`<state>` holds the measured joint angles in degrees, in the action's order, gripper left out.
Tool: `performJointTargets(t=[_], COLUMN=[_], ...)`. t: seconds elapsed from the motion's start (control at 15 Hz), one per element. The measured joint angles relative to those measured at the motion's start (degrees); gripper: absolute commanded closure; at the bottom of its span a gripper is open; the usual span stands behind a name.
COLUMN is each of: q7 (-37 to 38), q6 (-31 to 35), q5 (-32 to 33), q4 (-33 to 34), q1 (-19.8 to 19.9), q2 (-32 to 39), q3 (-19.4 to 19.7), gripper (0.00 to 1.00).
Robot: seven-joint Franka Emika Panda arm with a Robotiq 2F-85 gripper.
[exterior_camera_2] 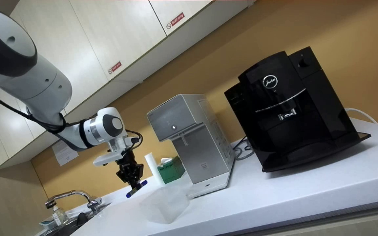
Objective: Put the marker in the bowl
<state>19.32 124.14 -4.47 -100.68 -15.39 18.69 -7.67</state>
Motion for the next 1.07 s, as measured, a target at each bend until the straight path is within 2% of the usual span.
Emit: performJointTargets(t=[0.13, 0.2, 0.33, 0.4, 0.67, 1.07], q7=[0.73, 0.70, -0.02, -0.04, -0.01, 0.82], q6=[2.81, 4.32, 6.47, 6.88, 6.97, 8.98], q5=[1.67, 2.11, 2.03, 2.03, 2.74, 11.37], q4=[-1.76, -2.67, -4.00, -4.37, -4.48, -4.44], q1=[0.07, 0.18, 0.26, 0.21, 0.16, 0.70], q2=[-0.57, -0.98, -1.47, -1.60, -1.42, -1.96], q3=[0.81, 1.00, 0.66, 0.45, 0.33, 3.49], gripper=[0.95, 0.79, 0.79, 0.95, 0.95, 0.95])
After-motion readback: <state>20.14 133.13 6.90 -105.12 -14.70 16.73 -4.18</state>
